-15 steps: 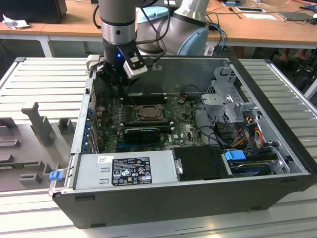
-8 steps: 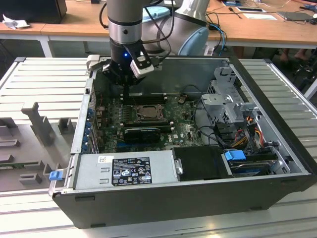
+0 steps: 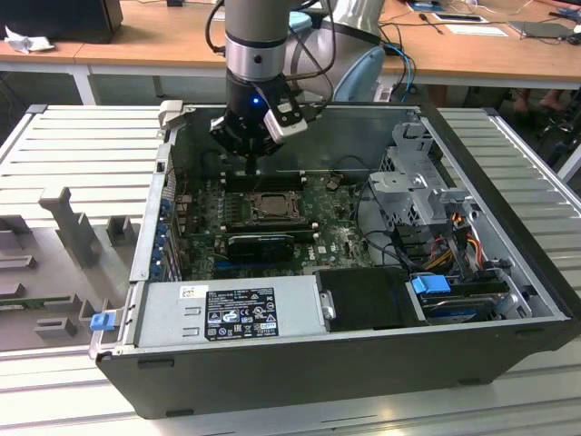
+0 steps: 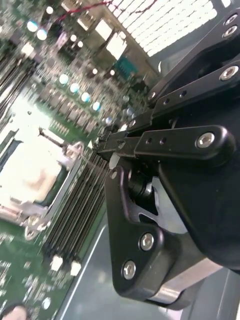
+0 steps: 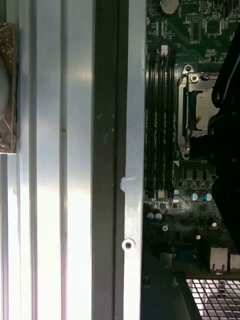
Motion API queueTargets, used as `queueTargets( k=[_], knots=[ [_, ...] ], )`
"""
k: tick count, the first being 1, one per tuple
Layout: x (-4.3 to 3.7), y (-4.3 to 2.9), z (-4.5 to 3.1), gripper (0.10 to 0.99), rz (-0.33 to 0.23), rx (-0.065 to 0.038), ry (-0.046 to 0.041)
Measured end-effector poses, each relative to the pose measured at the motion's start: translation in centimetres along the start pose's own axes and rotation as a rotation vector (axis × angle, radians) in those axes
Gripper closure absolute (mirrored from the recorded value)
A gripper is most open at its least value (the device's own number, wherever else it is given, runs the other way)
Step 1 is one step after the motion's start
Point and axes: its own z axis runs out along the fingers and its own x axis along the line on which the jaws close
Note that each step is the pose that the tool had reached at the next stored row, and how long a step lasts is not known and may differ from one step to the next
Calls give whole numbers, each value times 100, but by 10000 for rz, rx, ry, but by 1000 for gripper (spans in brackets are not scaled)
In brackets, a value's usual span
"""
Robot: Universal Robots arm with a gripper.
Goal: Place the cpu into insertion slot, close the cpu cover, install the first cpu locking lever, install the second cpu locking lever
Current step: 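Install the first cpu locking lever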
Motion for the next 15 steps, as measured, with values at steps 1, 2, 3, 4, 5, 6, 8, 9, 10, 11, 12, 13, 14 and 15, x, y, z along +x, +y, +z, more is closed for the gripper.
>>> queueTargets(
  k=[1, 2, 3, 4, 5, 6, 8, 9, 10, 11, 12, 13, 14, 15],
  knots=[
    [-39, 0, 0, 980, 2, 0, 3],
    [-74, -1, 1, 980, 3, 0, 5],
    [-129, -1, 1, 980, 2, -1, 8],
    [-161, -1, 1, 980, 4, -1, 11],
    [-206, -3, 1, 980, -1, -40, 16],
    [-208, -2, 2, 980, -4, -165, 16],
    [-208, -5, 3, 980, -22, -451, -4],
    [-207, -8, 4, 980, -27, -461, -74],
    [-208, -9, 8, 980, -38, -462, -152],
    [-208, -9, 13, 980, -53, -449, -287],
    [-208, -10, 23, 980, -66, -442, -357],
    [-209, -10, 36, 980, -76, -442, -364],
    [-210, -11, 57, 980, -90, -440, -362],
    [-210, -12, 76, 980, -102, -440, -361]
  ],
)
